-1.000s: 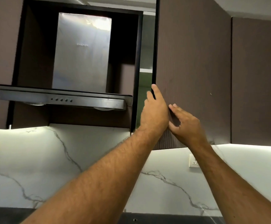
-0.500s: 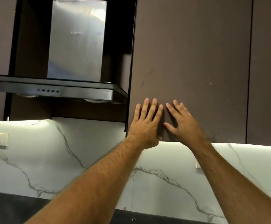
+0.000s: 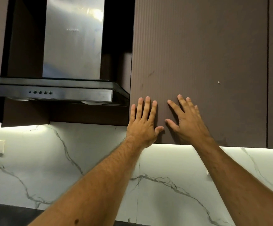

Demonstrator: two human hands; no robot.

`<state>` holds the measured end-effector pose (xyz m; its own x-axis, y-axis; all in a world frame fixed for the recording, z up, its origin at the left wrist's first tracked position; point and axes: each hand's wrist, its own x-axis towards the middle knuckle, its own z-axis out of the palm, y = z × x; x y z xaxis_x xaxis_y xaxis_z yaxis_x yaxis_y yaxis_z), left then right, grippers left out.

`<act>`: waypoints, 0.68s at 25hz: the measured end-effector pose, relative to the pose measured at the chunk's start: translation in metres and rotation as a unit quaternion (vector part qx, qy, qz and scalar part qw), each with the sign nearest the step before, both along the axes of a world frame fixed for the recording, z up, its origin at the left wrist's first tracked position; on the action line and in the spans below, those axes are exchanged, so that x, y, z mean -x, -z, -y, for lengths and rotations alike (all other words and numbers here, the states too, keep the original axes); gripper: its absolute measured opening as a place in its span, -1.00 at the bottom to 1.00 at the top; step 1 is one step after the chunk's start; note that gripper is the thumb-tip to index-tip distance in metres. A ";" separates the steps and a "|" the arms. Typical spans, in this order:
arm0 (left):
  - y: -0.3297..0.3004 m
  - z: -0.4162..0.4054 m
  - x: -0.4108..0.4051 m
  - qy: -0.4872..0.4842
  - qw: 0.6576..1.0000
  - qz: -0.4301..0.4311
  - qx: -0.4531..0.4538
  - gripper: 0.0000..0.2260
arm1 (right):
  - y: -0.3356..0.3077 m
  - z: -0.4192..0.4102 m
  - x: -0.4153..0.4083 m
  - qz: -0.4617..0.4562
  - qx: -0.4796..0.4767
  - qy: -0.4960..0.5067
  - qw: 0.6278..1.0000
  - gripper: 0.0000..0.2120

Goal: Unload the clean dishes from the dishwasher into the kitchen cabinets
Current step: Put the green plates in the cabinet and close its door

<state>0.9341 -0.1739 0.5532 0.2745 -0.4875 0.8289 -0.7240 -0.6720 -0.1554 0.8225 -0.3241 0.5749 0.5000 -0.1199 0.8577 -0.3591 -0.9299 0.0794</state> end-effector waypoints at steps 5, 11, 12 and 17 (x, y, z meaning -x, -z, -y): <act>-0.002 0.006 -0.025 0.014 1.000 0.009 -0.022 -0.19 | 0.001 -0.004 -0.022 -0.007 -0.034 0.028 0.999 -0.18; -0.001 0.017 -0.044 0.049 0.999 0.016 -0.007 -0.28 | 0.009 0.004 -0.041 -0.011 -0.034 0.047 0.998 -0.15; 0.000 0.019 -0.047 0.048 0.999 0.019 -0.005 -0.29 | 0.011 0.006 -0.043 -0.011 -0.033 0.046 0.998 -0.16; 0.005 0.031 -0.060 0.061 0.998 0.004 -0.006 -0.30 | 0.020 0.019 -0.053 -0.013 -0.029 0.046 0.998 -0.17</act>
